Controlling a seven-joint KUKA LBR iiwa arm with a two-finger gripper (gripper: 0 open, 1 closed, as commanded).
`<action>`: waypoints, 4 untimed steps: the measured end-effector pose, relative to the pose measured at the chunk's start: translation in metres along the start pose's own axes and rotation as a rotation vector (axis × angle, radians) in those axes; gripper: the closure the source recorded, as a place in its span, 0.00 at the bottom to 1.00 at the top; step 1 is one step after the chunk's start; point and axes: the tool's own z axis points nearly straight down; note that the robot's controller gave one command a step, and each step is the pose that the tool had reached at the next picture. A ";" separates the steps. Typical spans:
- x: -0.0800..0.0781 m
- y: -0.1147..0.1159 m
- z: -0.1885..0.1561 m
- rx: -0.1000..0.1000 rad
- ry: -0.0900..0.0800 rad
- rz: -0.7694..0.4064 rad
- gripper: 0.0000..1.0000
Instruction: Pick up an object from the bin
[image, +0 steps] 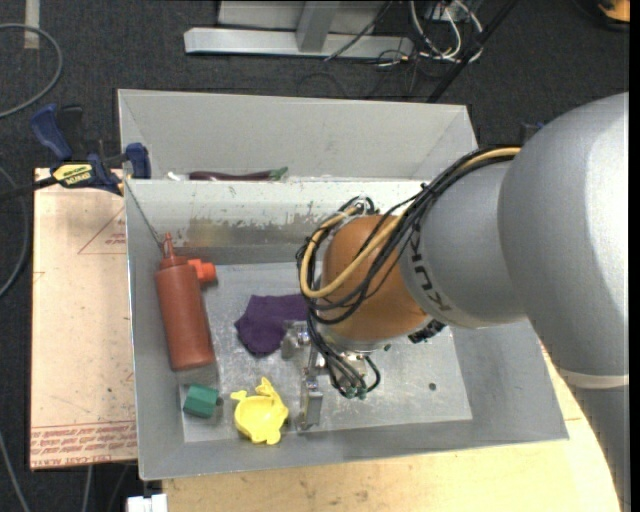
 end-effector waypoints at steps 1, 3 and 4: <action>0.007 -0.014 -0.002 0.000 0.002 -0.146 0.00; -0.019 0.039 -0.044 0.001 -0.003 -0.126 0.00; -0.028 0.070 -0.043 -0.006 -0.004 -0.162 0.00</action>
Offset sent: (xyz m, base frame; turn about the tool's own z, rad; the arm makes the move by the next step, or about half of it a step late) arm 0.0215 0.0014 0.0891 -0.1387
